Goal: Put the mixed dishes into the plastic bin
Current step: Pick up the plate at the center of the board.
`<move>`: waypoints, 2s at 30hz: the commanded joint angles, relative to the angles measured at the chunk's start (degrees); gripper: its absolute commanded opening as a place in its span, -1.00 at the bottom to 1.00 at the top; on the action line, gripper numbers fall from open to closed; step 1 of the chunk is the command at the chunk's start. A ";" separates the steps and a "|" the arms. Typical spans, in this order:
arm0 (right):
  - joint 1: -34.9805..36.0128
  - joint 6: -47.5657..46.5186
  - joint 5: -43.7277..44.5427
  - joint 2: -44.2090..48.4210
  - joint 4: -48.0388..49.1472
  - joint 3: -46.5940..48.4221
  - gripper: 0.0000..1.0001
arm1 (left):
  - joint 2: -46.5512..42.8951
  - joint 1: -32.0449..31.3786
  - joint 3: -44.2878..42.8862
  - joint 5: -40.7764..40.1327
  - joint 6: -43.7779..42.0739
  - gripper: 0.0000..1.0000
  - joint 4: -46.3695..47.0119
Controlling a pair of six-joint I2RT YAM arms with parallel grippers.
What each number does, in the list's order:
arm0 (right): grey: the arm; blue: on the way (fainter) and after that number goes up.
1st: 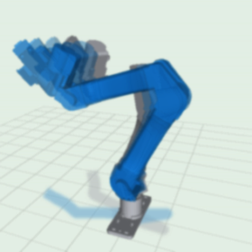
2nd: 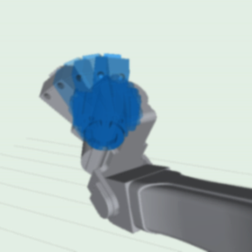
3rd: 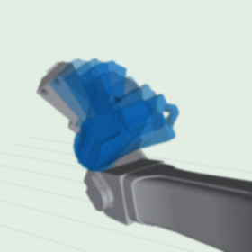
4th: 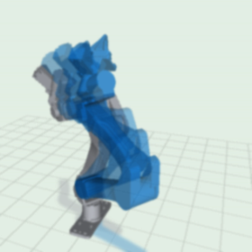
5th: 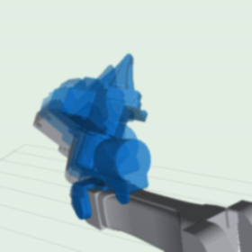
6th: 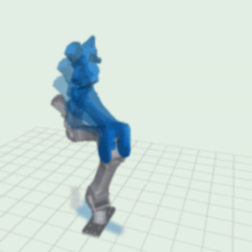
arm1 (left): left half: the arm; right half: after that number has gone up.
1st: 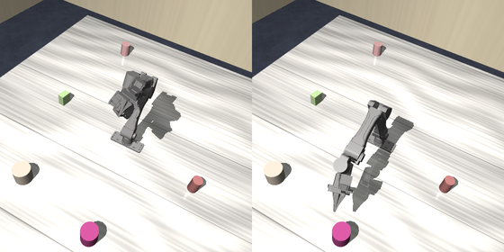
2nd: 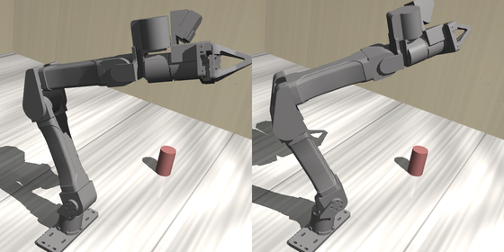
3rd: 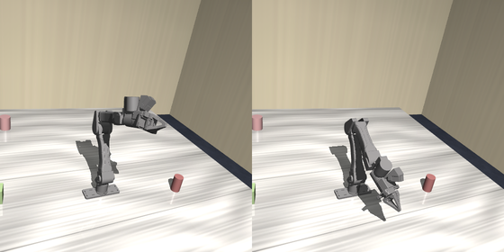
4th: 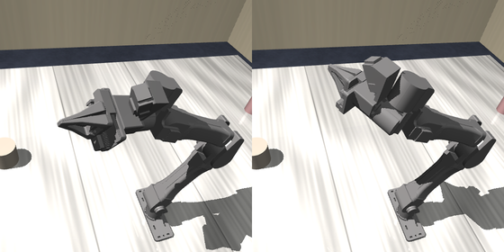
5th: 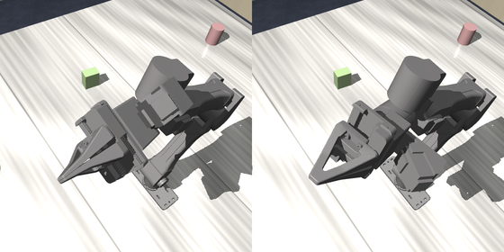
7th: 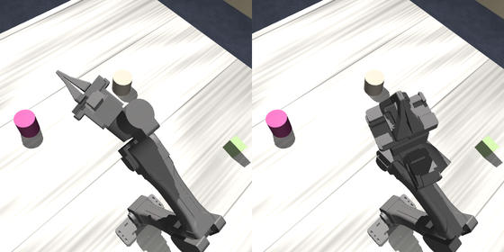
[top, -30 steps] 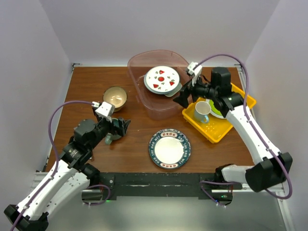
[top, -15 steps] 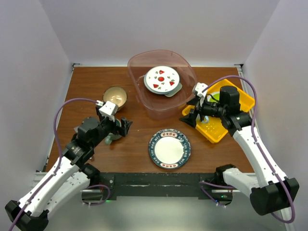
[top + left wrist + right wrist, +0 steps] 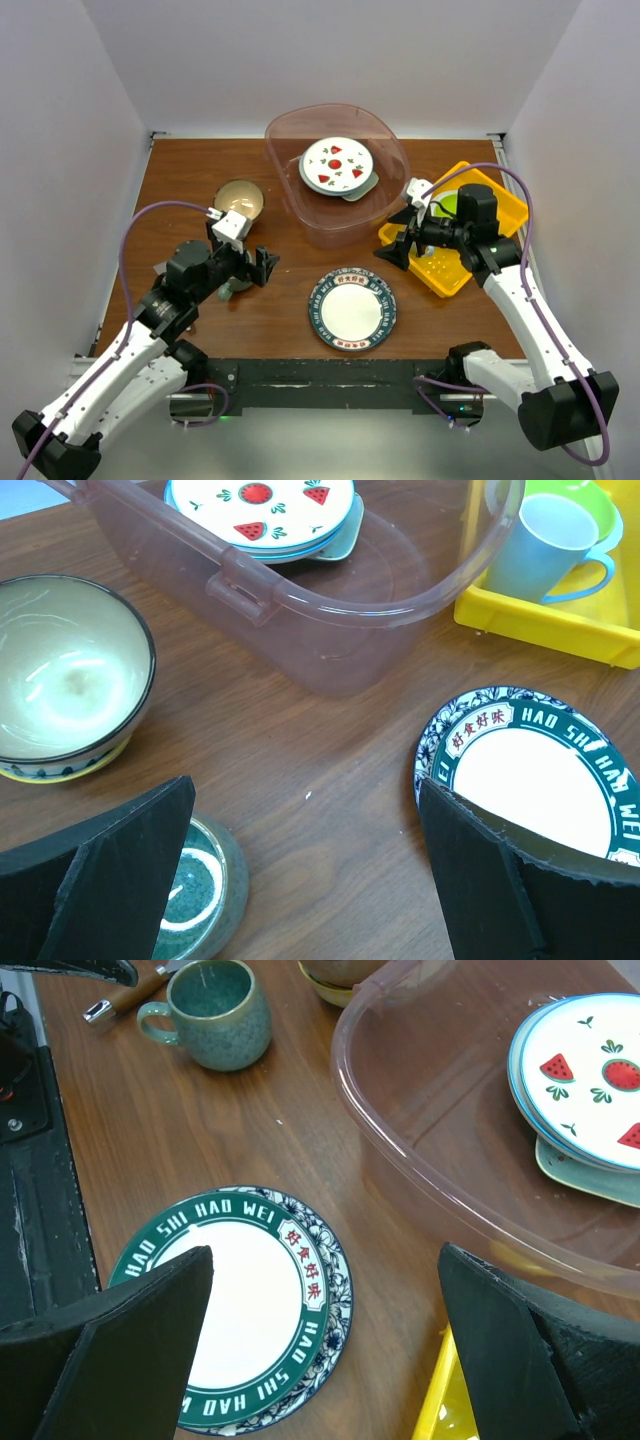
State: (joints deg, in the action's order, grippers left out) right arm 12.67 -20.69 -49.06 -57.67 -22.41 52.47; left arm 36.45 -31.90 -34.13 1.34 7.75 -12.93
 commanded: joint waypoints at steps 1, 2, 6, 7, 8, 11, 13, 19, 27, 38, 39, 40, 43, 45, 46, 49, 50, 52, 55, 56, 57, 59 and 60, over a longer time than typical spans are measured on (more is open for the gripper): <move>-0.27 -1.11 -0.95 1.24 2.20 -0.44 0.96 | 0.12 0.26 -0.41 1.64 -1.07 1.00 2.12; -0.36 -1.11 -0.86 1.24 2.29 -0.44 0.97 | 0.03 0.17 -0.41 1.64 -1.07 1.00 2.12; -0.27 -1.11 -0.52 1.07 2.46 -0.61 0.96 | 0.03 0.26 -0.41 1.73 -1.07 1.00 2.12; -0.36 -1.11 -0.60 1.07 2.55 -0.70 0.96 | -0.06 0.17 -0.32 1.73 -0.98 1.00 2.12; -0.36 -1.11 -0.43 1.07 2.55 -0.70 0.96 | 0.03 0.17 -0.32 1.91 -1.07 1.00 2.29; -0.27 -1.11 -0.07 0.98 2.81 -0.79 0.97 | 0.20 0.17 -0.32 1.91 -1.16 1.00 2.29; -0.28 -1.11 0.01 0.81 2.82 -0.79 0.96 | 0.38 0.26 -0.32 2.00 -1.16 1.00 2.21; -0.45 -1.11 0.28 0.63 2.90 -0.87 0.96 | 0.47 0.17 -0.41 2.26 -1.24 1.00 2.29; -0.45 -1.28 0.28 0.28 2.73 -0.70 0.96 | 0.64 0.17 -0.32 2.70 -1.24 1.00 2.29; -0.45 -1.90 0.19 0.19 2.46 -0.61 0.96 | 1.35 0.17 -0.32 3.75 -1.25 1.00 2.47; -0.45 -1.90 0.02 0.28 2.38 -0.61 0.96 | 1.35 0.26 -0.32 3.84 -1.33 1.00 2.47; -0.45 -1.99 0.01 0.28 2.29 -0.61 0.97 | 1.52 0.17 -0.32 3.93 -1.25 1.00 2.38; -0.45 -2.08 -0.07 0.28 2.20 -0.61 0.96 | 1.78 0.26 -0.41 4.19 -1.25 1.00 2.47; -0.36 -2.16 -0.16 0.19 2.20 -0.61 0.96 | 1.96 0.17 -0.41 4.28 -1.33 1.00 2.38; -0.36 -2.25 -0.16 0.28 2.11 -0.61 0.96 | 2.05 0.26 -0.41 4.37 -1.33 1.00 2.47; -0.45 -2.51 -0.25 0.10 2.02 -0.53 0.97 | 2.31 0.17 -0.41 4.63 -1.33 1.00 2.47; -0.45 -2.52 -0.42 0.01 1.85 -0.52 0.96 | 2.40 0.26 -0.50 4.89 -1.33 1.00 2.56; -0.36 -2.60 -0.60 0.10 1.76 -0.52 0.96 | 2.75 0.17 -0.50 5.07 -1.33 1.00 2.56; -0.36 -2.87 -0.86 0.01 1.59 -0.44 0.96 | 3.28 0.17 -0.50 5.60 -1.42 1.00 2.56; -0.36 -2.95 -0.95 0.01 1.58 -0.44 0.96 | 3.37 0.17 -0.50 5.95 -1.42 1.00 2.64; -0.36 -3.04 -1.21 0.01 1.41 -0.44 0.97 | 3.54 0.26 -0.50 6.12 -1.33 1.00 2.56; -0.45 -3.31 -1.48 0.01 1.32 -0.35 0.96 | 3.72 0.17 -0.50 6.65 -1.33 1.00 2.65; -0.36 -3.39 -1.65 -0.07 1.06 -0.35 0.96 | 3.89 0.26 -0.59 6.91 -1.25 1.00 2.56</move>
State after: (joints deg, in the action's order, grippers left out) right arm 12.56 -22.50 -49.06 -57.74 -21.87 52.01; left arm 40.10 -31.90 -34.13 6.33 7.70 -12.91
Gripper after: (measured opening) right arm 0.983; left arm 0.997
